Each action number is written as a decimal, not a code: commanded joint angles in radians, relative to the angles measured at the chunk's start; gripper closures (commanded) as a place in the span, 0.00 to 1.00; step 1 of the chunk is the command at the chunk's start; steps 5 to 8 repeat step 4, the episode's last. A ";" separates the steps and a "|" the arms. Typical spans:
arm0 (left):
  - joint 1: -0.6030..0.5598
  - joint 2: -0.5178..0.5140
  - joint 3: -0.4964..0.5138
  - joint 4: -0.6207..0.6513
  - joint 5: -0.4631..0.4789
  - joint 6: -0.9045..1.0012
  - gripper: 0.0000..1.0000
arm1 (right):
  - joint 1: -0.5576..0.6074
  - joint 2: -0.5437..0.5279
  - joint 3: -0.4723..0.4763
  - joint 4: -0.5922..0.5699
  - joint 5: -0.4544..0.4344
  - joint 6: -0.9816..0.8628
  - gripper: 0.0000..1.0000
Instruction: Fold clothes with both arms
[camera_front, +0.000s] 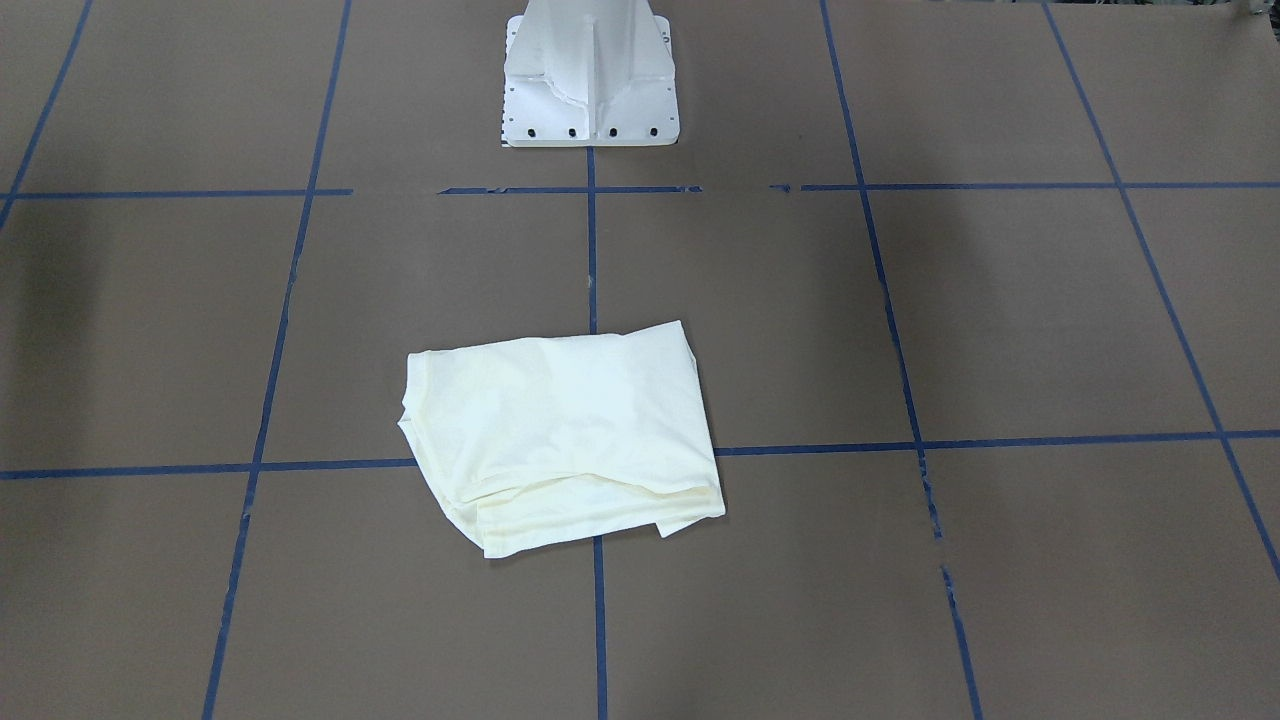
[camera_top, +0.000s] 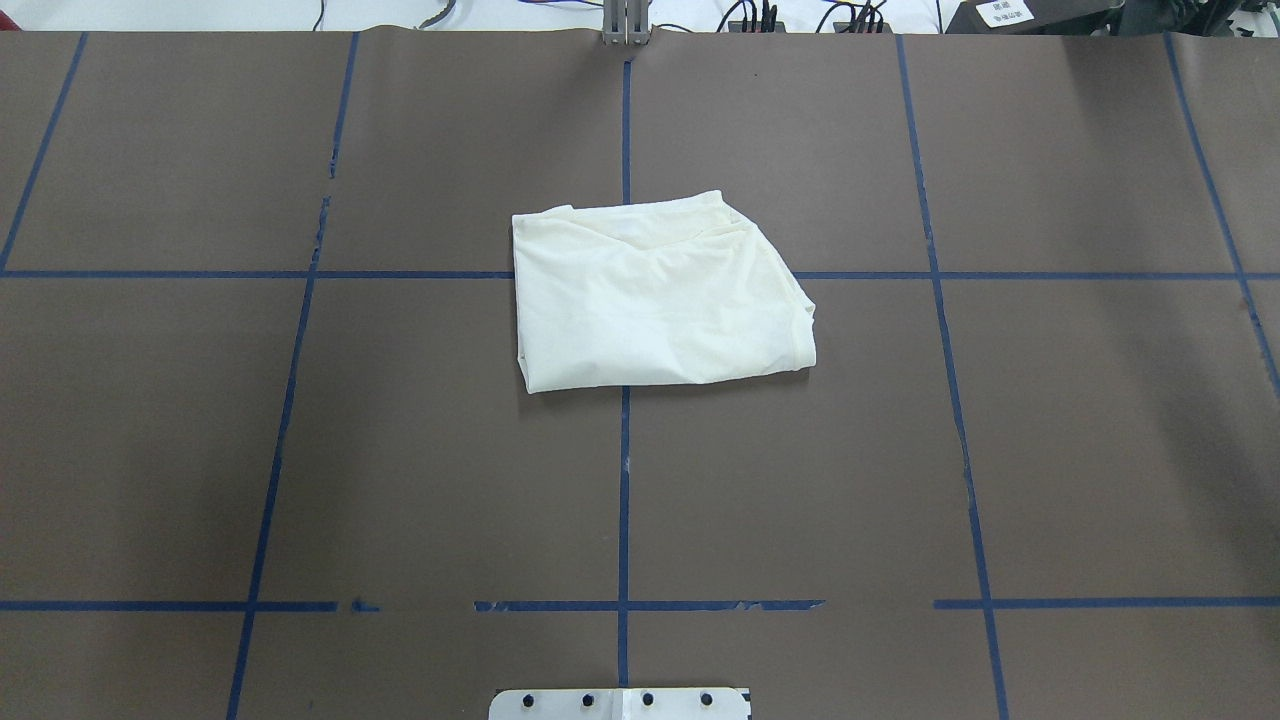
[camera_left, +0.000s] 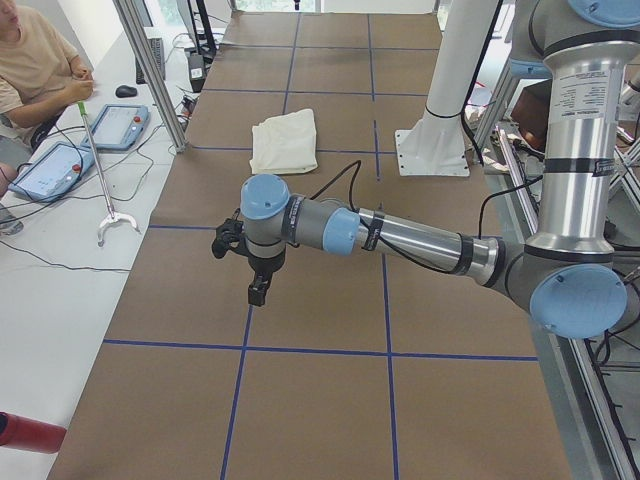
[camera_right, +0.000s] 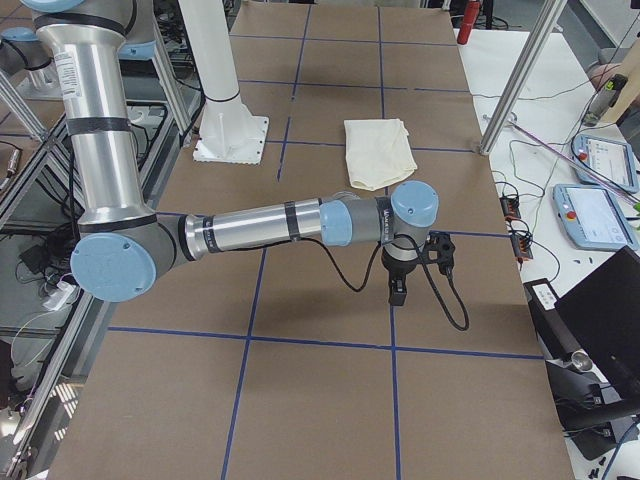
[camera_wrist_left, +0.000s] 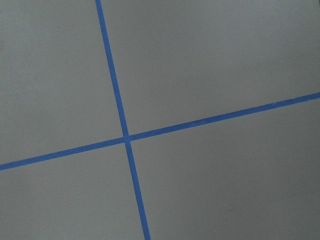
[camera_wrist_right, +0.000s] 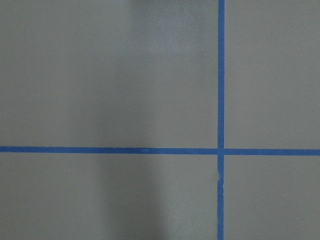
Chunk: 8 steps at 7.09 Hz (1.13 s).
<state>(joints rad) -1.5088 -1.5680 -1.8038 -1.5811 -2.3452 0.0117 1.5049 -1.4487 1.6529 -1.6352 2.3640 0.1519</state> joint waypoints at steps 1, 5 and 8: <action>-0.001 0.006 0.073 -0.005 0.000 0.002 0.00 | 0.000 -0.019 0.007 -0.002 0.003 0.001 0.00; 0.001 0.002 0.145 0.000 -0.002 0.004 0.00 | 0.000 -0.062 0.013 0.000 0.009 -0.005 0.00; 0.001 0.002 0.145 0.000 -0.002 0.004 0.00 | 0.000 -0.062 0.013 0.000 0.009 -0.005 0.00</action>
